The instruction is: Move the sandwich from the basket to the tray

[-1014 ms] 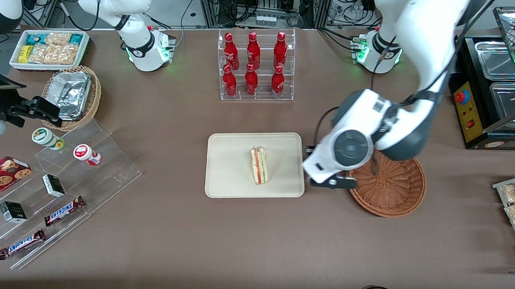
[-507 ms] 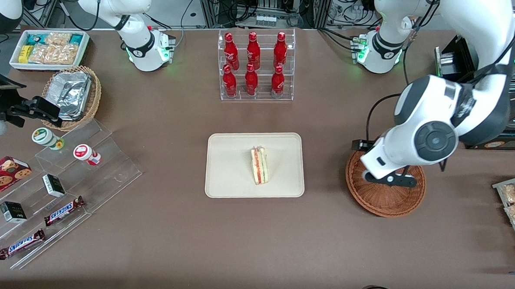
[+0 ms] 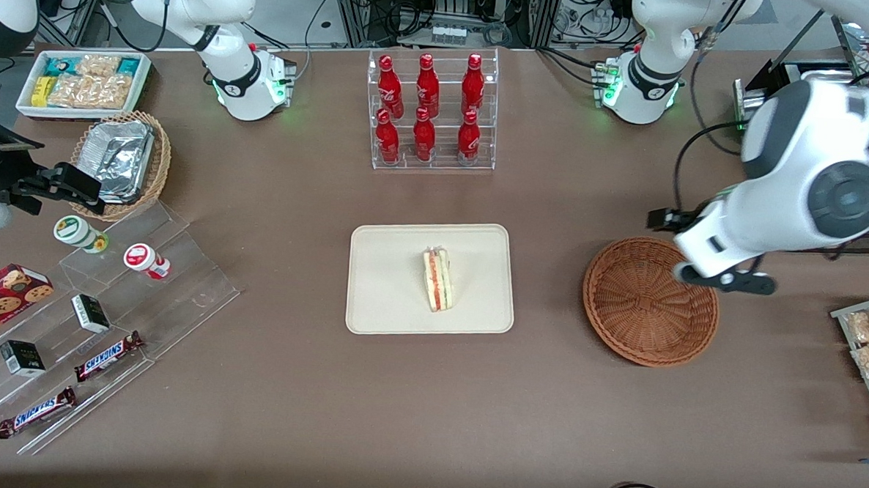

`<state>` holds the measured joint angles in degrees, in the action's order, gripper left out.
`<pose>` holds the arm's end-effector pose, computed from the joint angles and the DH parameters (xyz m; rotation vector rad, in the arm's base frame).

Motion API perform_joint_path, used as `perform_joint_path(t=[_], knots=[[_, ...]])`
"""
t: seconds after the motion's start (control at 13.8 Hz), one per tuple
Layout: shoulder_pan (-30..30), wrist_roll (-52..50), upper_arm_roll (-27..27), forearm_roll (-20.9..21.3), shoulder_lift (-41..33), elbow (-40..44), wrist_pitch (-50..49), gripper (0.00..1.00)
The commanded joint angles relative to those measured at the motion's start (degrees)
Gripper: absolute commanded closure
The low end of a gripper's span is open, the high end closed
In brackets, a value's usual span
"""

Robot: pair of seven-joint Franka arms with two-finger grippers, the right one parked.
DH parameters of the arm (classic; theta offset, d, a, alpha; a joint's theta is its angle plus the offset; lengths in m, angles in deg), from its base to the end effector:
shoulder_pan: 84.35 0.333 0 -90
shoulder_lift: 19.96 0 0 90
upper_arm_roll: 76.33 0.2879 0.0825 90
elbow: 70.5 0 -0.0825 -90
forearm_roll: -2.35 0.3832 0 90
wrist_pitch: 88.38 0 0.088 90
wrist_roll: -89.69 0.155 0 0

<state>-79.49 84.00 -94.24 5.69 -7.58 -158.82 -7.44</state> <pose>0.5535 -0.1074 0.4360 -3.0461 0.2034 0.5103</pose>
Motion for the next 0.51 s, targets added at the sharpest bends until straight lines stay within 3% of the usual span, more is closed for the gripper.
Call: perform_joint_path(t=[0.0,0.43], knots=[[-1.8,1.7,4.0,-1.1,-4.1,-1.2,-2.3,0.0],[-5.2,8.7,14.0,-2.2,-9.5,-1.1,-6.2,0.0]])
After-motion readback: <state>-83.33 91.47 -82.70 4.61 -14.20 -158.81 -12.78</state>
